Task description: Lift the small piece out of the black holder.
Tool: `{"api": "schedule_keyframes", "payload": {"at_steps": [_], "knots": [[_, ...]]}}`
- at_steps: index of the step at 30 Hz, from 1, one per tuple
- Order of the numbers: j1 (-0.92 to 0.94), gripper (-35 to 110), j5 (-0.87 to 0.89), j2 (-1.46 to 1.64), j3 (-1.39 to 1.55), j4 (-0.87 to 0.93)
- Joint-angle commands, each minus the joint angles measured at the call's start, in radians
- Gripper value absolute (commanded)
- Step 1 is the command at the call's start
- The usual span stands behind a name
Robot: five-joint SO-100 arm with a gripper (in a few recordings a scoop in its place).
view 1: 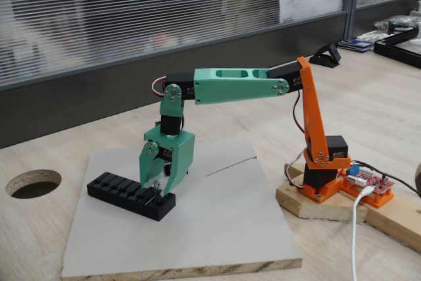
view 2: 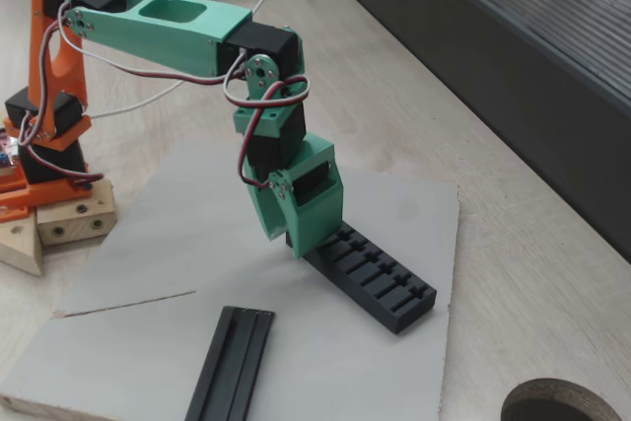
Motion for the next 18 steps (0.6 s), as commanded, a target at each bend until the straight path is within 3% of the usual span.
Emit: {"api": "schedule_keyframes", "payload": {"at_steps": [1, 18], "knots": [[-0.021, 33, 0.021, 0.021, -0.008, 0.002], [-0.012, 33, 0.034, 0.021, -0.006, 0.002]]}}
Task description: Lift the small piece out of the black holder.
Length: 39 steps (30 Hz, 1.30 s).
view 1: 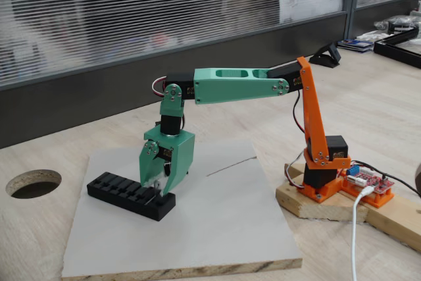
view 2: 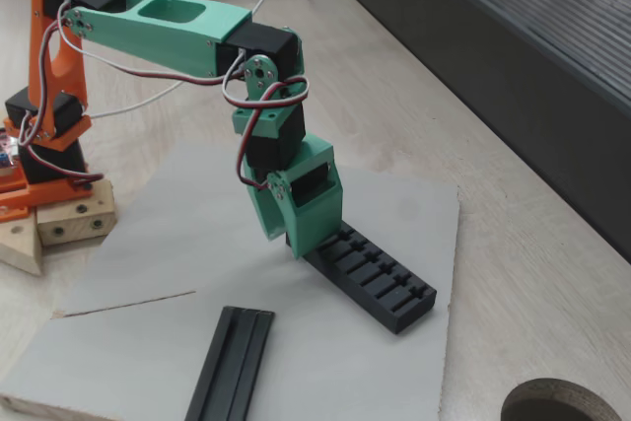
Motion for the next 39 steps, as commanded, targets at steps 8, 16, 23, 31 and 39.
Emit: {"api": "schedule_keyframes", "payload": {"at_steps": [8, 16, 23, 31, 39], "knots": [[-0.012, 32, 0.015, 0.021, 0.006, 0.003], [-0.011, 30, 0.009, 0.020, 0.006, 0.003], [-0.011, 12, 0.006, 0.020, -0.003, 0.002], [-0.009, 6, 0.006, 0.020, -0.005, 0.002], [-0.009, 6, 0.006, 0.020, -0.005, 0.002]]}}
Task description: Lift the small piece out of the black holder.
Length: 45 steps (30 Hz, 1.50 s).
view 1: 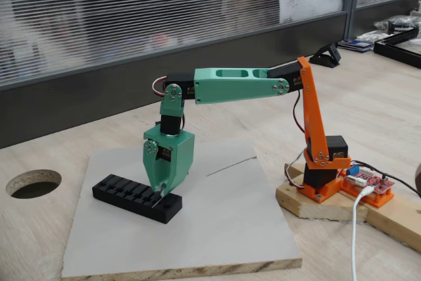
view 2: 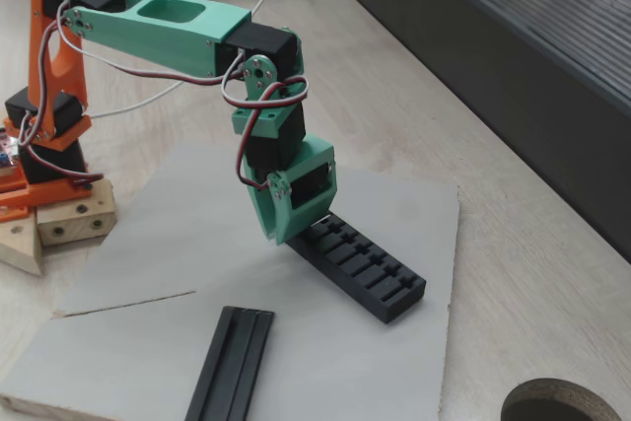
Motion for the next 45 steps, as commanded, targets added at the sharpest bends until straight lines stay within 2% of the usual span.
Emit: {"api": "schedule_keyframes", "payload": {"at_steps": [1, 31, 45], "knots": [[-0.009, 6, 0.006, 0.020, -0.012, 0.009], [-0.012, 6, 0.015, 0.137, -0.020, 0.011], [-0.012, 6, 0.006, 0.204, -0.281, 0.011]]}}
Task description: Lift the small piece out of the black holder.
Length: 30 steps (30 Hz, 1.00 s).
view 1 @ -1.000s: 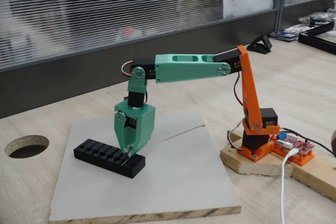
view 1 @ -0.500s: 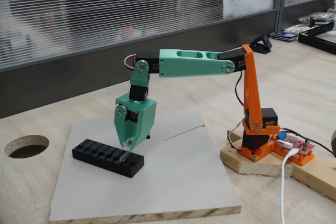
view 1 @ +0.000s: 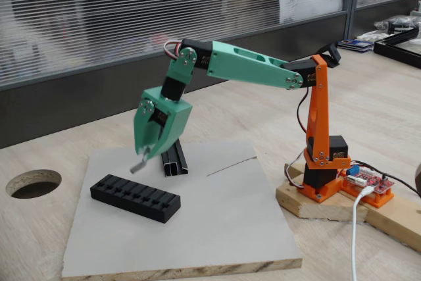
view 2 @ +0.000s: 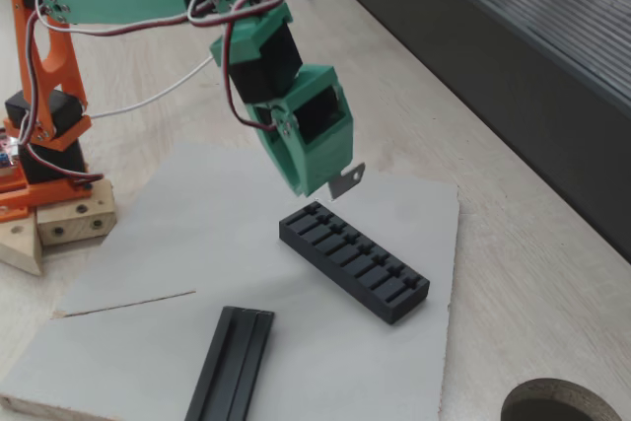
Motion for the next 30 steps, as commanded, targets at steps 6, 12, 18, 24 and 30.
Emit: {"api": "schedule_keyframes", "payload": {"at_steps": [6, 12, 18, 24, 30], "knots": [[-0.012, 6, 0.012, 0.051, -0.250, 0.011], [-0.014, 6, 0.012, 0.084, -0.344, 0.025], [-0.014, 6, 0.012, 0.184, -0.336, 0.026], [-0.014, 6, 0.012, 0.249, -0.334, 0.026], [-0.014, 6, 0.012, 0.291, -0.333, 0.029]]}}
